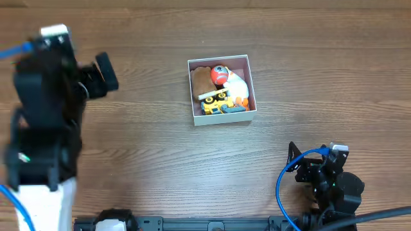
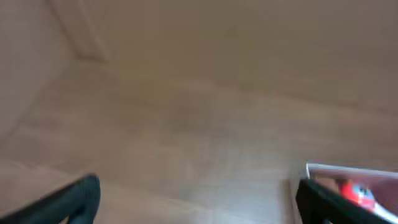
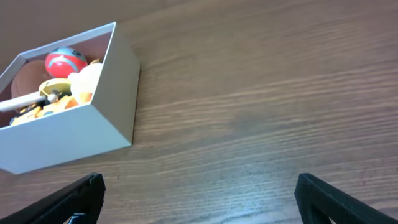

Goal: Pack container

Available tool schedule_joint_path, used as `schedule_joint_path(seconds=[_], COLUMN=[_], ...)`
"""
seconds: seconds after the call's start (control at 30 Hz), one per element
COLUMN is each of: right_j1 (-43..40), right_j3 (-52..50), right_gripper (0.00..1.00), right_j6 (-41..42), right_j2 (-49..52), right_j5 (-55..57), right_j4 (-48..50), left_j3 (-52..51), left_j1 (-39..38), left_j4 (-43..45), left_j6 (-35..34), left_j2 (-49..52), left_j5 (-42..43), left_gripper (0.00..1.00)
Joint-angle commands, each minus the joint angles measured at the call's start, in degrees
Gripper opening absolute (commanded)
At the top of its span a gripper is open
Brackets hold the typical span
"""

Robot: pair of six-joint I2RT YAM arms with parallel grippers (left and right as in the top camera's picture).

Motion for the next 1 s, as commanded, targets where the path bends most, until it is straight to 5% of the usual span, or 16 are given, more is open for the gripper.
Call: schedule_joint_path(seconds=[0.0,0.13,0.37,0.97], right_j1=[0.28,0.28,0.28,0.28], right_j3=[-0.17,-0.17,-0.17,-0.17], right_gripper=[1.00,1.00,1.00,1.00], right_j6=[-0.02,-0.04,-0.02,-0.02], right_j2=[-0.63,-0.63,-0.63,-0.63], right_j5=[0.13,0.13,0.13,0.13], right_j4=[0.17,0.17,0.17,0.17], left_j3=[-22.56,-43.41,-62.58,-72.81], left_j1=[0.24,0.24,0.24,0.13], left_j4=[10.71,19.43,19.76,22.34], left_j6=[0.09,-0.04,-0.35,-2.73], left_j2=[-14.14,-30.01,-50.80,-61.00], left_j5=[1.27,1.51,2.86,4.02], left_gripper=[1.00,1.00,1.00,1.00])
